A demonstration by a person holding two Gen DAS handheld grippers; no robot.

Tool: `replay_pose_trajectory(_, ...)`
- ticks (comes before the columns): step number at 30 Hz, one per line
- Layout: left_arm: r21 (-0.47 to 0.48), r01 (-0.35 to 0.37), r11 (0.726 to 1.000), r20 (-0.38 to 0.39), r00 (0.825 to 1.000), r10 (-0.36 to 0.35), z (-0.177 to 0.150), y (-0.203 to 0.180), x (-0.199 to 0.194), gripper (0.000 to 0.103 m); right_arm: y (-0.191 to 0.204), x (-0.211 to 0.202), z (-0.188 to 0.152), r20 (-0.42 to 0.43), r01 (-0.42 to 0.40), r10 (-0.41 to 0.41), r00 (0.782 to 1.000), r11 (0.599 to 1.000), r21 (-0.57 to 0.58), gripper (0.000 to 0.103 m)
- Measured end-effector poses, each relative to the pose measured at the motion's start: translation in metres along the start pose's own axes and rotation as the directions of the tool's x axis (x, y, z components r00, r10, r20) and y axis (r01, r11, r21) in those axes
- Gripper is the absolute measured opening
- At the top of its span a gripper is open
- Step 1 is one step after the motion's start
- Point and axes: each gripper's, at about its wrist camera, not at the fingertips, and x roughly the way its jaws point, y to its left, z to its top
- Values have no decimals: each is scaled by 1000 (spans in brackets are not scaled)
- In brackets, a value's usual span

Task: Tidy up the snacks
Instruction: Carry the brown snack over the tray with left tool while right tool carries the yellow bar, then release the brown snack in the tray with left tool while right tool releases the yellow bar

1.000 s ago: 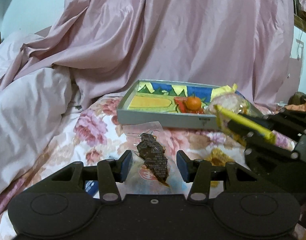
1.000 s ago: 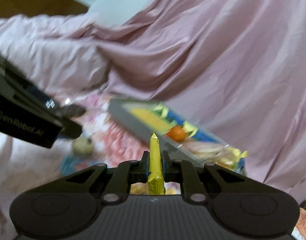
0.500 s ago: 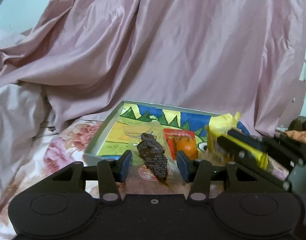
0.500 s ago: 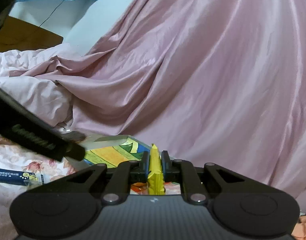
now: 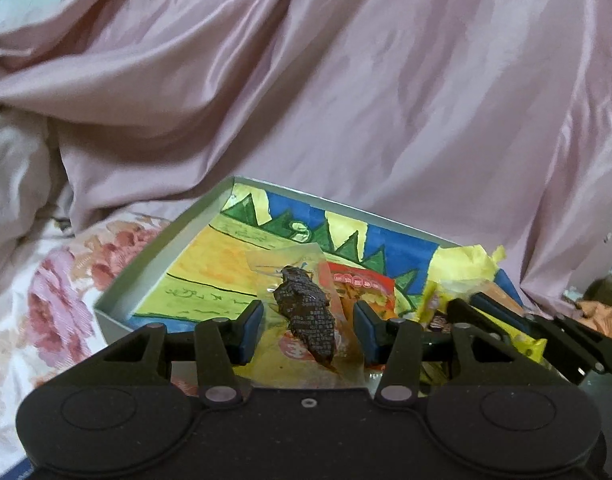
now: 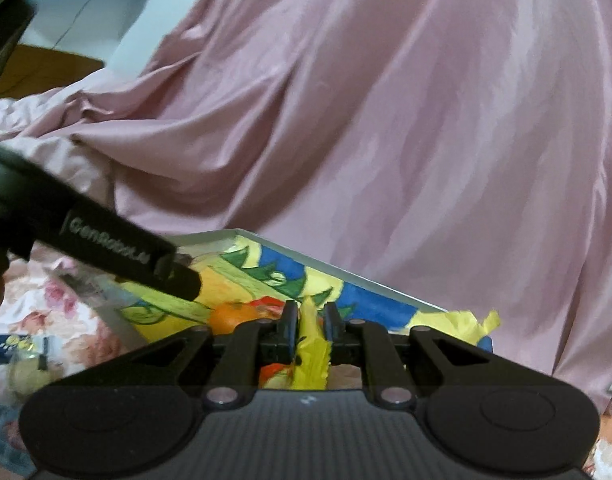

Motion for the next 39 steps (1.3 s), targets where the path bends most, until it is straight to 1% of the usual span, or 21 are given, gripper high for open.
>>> replay_pose_trajectory(2,-13,-8,1000,-3,1000,8,0,-1,8,51,-9,7,-3,-9,11,-11,1000,999,35,17)
replay_pose_trajectory(5,-15,-14,1000,9,1000,14,0,-5,14,51,-19,12,-4,-8,11,-10,1000,998,60,17)
replay_pose_trajectory(13,-18,-47,999,16,999,47,-1,-6,17,51,-23,16,-5,-10,0,1,1000,996,85,18)
replay_pose_trajectory(14,-19,-53,998,15,998,53,-1,-6,17,52,-23,16,-5,-10,-1,2,1000,996,88,19)
replay_pose_trajectory(15,-21,-58,998,14,998,58,0,-6,17,55,-23,15,-5,-7,-2,3,1000,996,90,21)
replay_pose_trajectory(19,-38,-70,997,16,997,70,1,-5,13,70,-25,14,-3,2,-16,16,1000,995,103,36)
replay_pose_trajectory(20,-39,-70,997,20,997,71,1,-4,12,72,-24,13,-3,6,-19,19,1000,995,103,39)
replay_pose_trajectory(22,-38,-75,996,31,997,76,2,-4,8,81,-22,12,-2,13,-22,21,1000,995,96,52)
replay_pose_trajectory(23,-37,-79,996,40,996,80,3,-4,5,83,-20,11,-2,17,-23,21,1000,995,92,54)
replay_pose_trajectory(25,-39,-74,996,56,996,76,4,-3,-1,90,-19,9,-1,24,-24,22,999,996,91,59)
replay_pose_trajectory(26,-40,-76,996,62,995,78,5,-2,-4,92,-19,8,-1,27,-24,22,999,995,92,62)
replay_pose_trajectory(28,-43,-90,995,81,992,93,5,0,-10,99,-19,5,1,35,-24,20,999,995,96,72)
replay_pose_trajectory(29,-46,-98,994,92,990,102,5,1,-15,100,-19,4,1,41,-24,20,999,995,99,74)
replay_pose_trajectory(31,-51,-108,993,108,988,113,5,5,-22,102,-18,-1,3,56,-25,19,998,995,98,83)
replay_pose_trajectory(37,-60,-134,989,147,979,142,4,13,-48,102,-10,-19,9,97,-18,10,995,997,75,102)
replay_pose_trajectory(39,-55,-141,988,157,976,148,3,16,-58,102,-7,-27,9,111,-7,0,994,998,67,103)
